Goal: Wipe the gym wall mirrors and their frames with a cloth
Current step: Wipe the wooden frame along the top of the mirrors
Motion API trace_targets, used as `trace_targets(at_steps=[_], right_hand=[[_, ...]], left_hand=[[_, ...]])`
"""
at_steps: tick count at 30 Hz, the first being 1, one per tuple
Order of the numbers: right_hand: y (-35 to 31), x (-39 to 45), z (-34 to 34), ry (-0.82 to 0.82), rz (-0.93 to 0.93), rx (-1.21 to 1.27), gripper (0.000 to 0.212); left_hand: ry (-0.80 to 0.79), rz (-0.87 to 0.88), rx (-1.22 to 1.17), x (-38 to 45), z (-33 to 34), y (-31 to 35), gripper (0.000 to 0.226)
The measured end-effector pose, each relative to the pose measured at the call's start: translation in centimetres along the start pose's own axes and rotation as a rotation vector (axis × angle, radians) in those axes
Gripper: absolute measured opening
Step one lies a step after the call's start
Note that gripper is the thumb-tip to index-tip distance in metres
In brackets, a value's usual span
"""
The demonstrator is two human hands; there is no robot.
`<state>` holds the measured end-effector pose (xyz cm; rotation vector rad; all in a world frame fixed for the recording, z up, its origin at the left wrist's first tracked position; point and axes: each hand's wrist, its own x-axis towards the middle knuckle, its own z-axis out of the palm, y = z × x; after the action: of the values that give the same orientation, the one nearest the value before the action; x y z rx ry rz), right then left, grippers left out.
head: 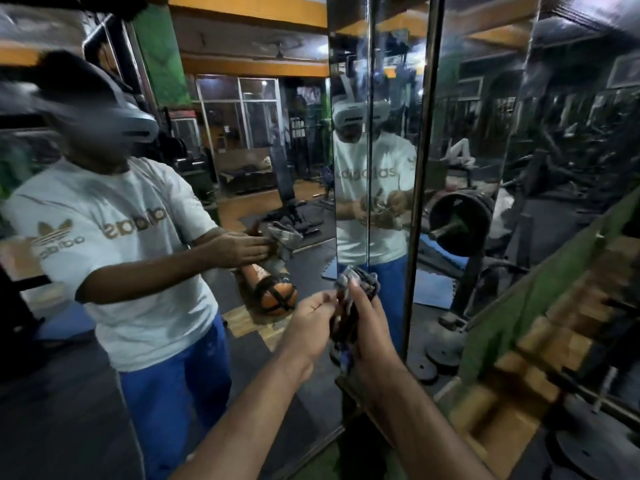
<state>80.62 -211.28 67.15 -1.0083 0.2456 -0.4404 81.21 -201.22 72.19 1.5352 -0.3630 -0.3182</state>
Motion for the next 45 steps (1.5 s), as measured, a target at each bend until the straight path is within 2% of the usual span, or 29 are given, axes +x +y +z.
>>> trace_targets(at_steps=[2,5,8,12,17,19,27,31,36,40,45], right_hand=[[-1.8,0.5,0.7,-0.006,-0.036,-0.009,0.057],[-4.7,2.3,1.7,0.091,-0.017,0.033,0.027],[-8.0,4.3,2.8,0.13,-0.034,0.049,0.031],[-13.6,4.9,6.1,0.062,-0.209,0.106,0.02],[-19.1,4.5,10.4,0.015,-0.365,0.035,0.026],[-20.9,4.6,11.9,0.016,-0.418,0.015,0.028],[-26.3,6.9,16.2,0.016,-0.717,-0.085,0.016],[-28.7,10.7,18.0,0.049,-0.879,-0.118,0.016],[-33.6,14.4,19.9,0.111,-1.034,-0.175,0.034],[-37.4,16.5,21.1,0.115,-1.163,-0.2,0.052],[-40.8,19.5,23.1,0.113,-1.44,-0.312,0.053]], left_hand=[[0.034,0.043,0.001,1.0,0.4,1.4,0.031],[0.081,0.126,0.038,2.7,0.6,4.2,0.026],[0.135,0.273,0.119,4.0,0.6,8.1,0.022],[0.217,0.533,0.301,5.3,0.2,13.4,0.027],[0.3,0.737,0.456,6.4,-1.1,19.1,0.015],[0.321,0.809,0.512,6.5,-1.7,21.3,0.022],[0.315,1.016,0.816,8.0,-3.7,29.2,0.021],[0.429,1.092,1.008,9.5,-3.5,32.4,0.025],[0.562,1.188,1.161,13.0,-1.7,37.0,0.026],[0.769,1.255,1.361,15.7,-0.4,40.8,0.033],[0.963,1.243,1.588,18.3,-0.7,44.9,0.05]])
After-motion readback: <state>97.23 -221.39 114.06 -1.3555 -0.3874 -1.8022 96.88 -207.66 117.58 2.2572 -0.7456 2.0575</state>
